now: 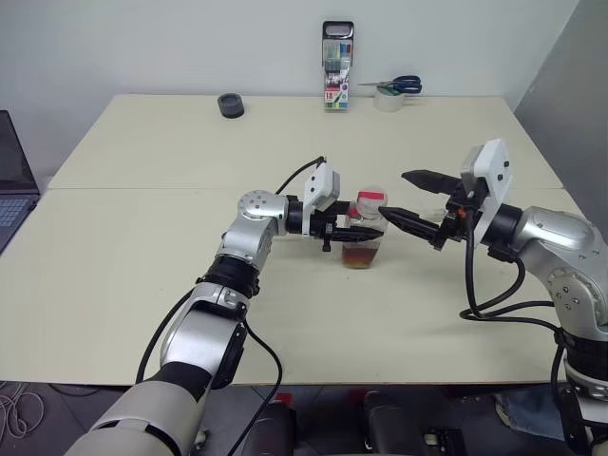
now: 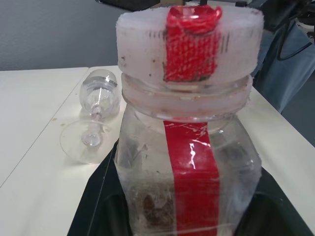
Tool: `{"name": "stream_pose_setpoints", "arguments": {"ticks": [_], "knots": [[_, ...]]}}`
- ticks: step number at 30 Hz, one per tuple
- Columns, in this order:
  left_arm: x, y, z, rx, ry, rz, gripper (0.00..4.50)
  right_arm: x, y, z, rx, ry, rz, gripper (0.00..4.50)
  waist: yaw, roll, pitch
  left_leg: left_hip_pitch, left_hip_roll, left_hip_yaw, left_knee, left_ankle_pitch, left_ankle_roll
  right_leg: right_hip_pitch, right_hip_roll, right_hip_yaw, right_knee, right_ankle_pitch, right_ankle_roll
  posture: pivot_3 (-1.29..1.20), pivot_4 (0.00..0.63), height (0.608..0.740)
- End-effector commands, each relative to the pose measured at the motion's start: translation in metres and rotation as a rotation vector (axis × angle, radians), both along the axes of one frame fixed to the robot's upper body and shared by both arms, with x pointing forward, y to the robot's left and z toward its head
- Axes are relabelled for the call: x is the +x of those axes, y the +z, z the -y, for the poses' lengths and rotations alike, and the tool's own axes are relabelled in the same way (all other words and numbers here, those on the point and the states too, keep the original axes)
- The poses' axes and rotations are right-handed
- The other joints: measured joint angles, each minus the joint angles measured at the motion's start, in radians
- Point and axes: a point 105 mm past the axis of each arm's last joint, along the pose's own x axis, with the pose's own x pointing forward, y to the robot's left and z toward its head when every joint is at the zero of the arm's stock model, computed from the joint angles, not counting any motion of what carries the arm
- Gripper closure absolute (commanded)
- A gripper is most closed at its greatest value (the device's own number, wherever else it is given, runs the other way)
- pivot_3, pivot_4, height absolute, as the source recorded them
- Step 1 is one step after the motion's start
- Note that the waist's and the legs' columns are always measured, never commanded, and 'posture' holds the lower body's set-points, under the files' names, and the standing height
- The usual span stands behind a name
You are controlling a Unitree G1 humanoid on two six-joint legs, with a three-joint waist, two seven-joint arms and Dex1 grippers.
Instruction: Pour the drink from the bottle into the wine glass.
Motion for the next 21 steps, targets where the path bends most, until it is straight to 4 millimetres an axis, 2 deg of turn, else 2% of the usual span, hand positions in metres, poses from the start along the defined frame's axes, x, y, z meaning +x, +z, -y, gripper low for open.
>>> {"name": "stream_pose_setpoints", "arguments": {"ticks": [1,21], "knots": [[-0.003,0.015,0.001,-0.031,-0.022,0.060,2.76,-0.007,0.009,0.003,-0.001,0.017,0.029,0.56,0.000,0.000,0.000,0.000,0.000,0.000,0.000,0.000,0.000,0.000,0.000,0.000,0.000,0.000,0.000,0.00,0.150,0.740],[-0.004,0.016,0.002,-0.037,-0.017,0.065,2.76,-0.028,0.000,0.003,-0.083,0.138,-0.054,0.56,0.002,0.000,0.000,0.000,0.000,0.000,0.000,0.000,0.000,0.000,0.000,0.000,0.000,0.000,0.000,0.00,0.150,0.740]]}}
